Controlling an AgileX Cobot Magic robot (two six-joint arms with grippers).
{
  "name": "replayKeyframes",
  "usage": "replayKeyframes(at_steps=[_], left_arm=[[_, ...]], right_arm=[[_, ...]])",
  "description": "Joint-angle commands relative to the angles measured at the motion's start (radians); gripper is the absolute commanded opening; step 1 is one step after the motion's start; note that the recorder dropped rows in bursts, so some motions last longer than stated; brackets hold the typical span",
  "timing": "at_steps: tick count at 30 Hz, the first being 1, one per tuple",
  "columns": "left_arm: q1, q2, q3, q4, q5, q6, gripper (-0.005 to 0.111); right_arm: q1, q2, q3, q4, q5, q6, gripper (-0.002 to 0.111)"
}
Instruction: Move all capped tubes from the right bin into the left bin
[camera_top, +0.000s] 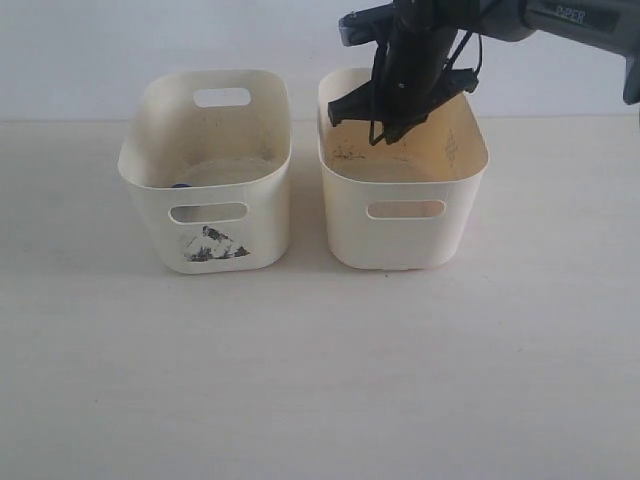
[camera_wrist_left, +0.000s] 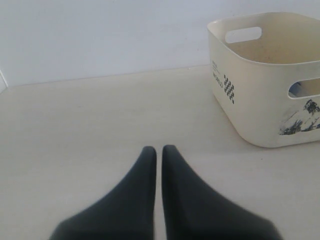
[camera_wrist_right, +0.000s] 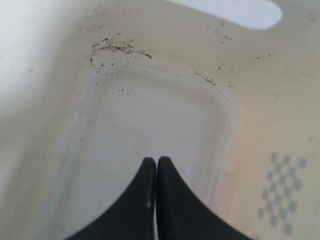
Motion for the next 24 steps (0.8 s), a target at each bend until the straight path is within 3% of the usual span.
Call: replayKeyframes(at_steps=[1,3,7,8,24], left_arm=[[0.001,-0.002,-0.004,-0.007,-0.015,-0.012,0.004],[0.001,-0.002,-0.004,-0.007,-0.015,-0.012,0.004],[0.001,-0.002,-0.004,-0.007,-0.015,-0.012,0.004],[0.001,-0.002,-0.004,-0.007,-0.015,-0.012,0.004],[0.001,-0.002,-0.004,-0.007,-0.015,-0.012,0.004]], right_arm=[[-0.004,-0.011,-0.002,0.037,0.001,-0.042,0.000],[-0.004,-0.011,-0.002,0.049,-0.010,-0.051,0.007],[-0.004,-0.008,-0.002,0.227,-0.012,-0.158,0.053],[-0.004,-0.001,-0.002,0.245,-0.012,-0.161,0.059],[-0.004,0.076,0.000,0.223,0.014,-0.149,0.059]])
